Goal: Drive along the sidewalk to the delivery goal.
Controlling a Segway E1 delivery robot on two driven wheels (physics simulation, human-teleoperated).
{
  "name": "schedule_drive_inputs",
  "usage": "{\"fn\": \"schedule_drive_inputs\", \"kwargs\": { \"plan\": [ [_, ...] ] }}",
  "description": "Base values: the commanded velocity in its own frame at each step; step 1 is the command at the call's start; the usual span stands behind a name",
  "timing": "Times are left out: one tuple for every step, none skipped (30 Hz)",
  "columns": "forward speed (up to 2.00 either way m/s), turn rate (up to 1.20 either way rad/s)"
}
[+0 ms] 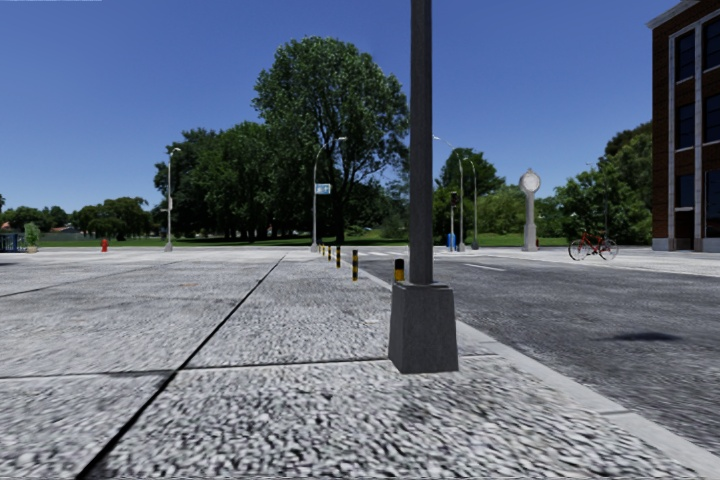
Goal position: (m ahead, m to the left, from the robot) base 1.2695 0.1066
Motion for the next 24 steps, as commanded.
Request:
{"fn": "schedule_drive_inputs", "kwargs": {
  "plan": [
    [0.98, 0.23],
    [0.98, 0.23],
    [0.97, 0.23],
    [0.97, 0.28],
    [0.97, 0.31],
    [0.97, 0.31],
    [0.96, 0.35],
    [0.96, 0.37],
    [0.96, 0.37],
    [0.95, 0.38],
    [0.95, 0.38],
    [0.94, 0.38],
    [0.94, 0.38],
    [0.94, 0.38],
    [0.94, 0.38],
    [0.94, 0.38],
    [0.93, 0.38],
    [0.93, 0.38],
    [0.93, 0.38],
    [0.93, 0.38],
    [0.93, 0.38],
    [0.93, 0.38],
    [0.93, 0.38],
    [0.93, 0.38]
  ]
}}
